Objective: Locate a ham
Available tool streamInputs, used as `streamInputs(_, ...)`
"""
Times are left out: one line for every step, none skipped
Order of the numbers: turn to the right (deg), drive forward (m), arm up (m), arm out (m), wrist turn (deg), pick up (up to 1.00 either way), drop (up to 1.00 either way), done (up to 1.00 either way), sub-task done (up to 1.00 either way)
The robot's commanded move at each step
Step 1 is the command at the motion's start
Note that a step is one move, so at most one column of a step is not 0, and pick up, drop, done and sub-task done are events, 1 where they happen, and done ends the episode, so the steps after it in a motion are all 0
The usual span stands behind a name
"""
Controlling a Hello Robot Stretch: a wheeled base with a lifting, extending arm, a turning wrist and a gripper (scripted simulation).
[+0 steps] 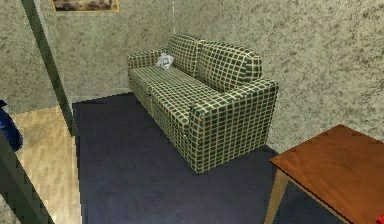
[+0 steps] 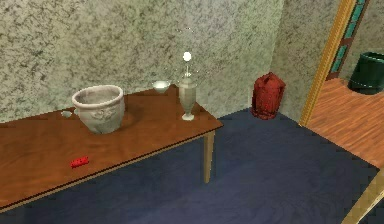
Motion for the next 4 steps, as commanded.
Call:
streamInputs(-45.0, 0.0, 0.0, 0.0, 0.0, 0.0, 0.0, 0.0, 0.0)
streamInputs(24.0, 0.0, 0.0, 0.0, 0.0, 0.0, 0.0, 0.0, 0.0)
streamInputs(-45.0, 0.0, 0.0, 0.0, 0.0, 0.0, 0.0, 0.0, 0.0)
streamInputs(21.0, 0.0, 0.0, 0.0, 0.0, 0.0, 0.0, 0.0, 0.0)
